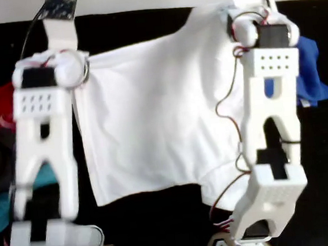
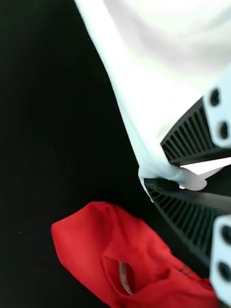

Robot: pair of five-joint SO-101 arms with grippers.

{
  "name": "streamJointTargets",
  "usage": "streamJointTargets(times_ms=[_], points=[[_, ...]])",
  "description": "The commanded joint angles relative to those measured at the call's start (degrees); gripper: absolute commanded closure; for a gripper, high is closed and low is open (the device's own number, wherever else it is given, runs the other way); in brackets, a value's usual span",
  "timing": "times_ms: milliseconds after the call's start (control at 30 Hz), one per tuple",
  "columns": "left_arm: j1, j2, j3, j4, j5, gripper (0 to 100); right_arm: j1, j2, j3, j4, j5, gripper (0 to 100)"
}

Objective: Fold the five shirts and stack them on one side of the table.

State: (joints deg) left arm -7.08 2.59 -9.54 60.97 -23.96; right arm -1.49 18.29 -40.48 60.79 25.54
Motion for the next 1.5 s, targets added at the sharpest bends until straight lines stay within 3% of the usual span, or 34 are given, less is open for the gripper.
streamJointTargets(times_ms=[0, 300, 433, 600, 733, 967, 1200, 1333, 1467], points=[[-1.45, 12.09, -10.42, -1.23, -0.44, 99, -0.22, 3.38, -3.21, -0.66, 0.35, 99.2], [-0.4, 29.05, -23.52, 12.04, -0.44, 99, -0.57, 13.58, -3.74, 9.63, 0.26, 99.2], [-0.66, 29.14, -30.46, 22.07, -0.53, 99, 0.31, 10.68, -7.87, 16.66, 0.26, 99.2], [-0.13, 29.14, -41.1, 39.21, -5.98, 99, 1.89, 5.93, -12.18, 31.87, 0.44, 99.2], [-1.1, 26.68, -40.04, 41.14, -5.98, 99, 2.07, 4.0, -11.91, 40.4, 0.35, 99.2], [1.36, 11.21, -19.3, 40.53, -7.74, 99, 1.27, -6.81, 0.13, 40.31, 0.26, 99.2], [1.8, -3.38, 7.34, 32.79, -11.6, 99, 3.38, -27.74, 38.64, 33.45, 1.05, 99.2], [2.07, -10.33, 23.34, 26.02, -13.1, 99, 6.2, -39.78, 60.18, 24.48, 5.89, 99.2], [2.33, -16.4, 35.38, 20.57, -13.01, 99, 10.95, -48.4, 72.04, 22.2, 10.64, 99.2]])
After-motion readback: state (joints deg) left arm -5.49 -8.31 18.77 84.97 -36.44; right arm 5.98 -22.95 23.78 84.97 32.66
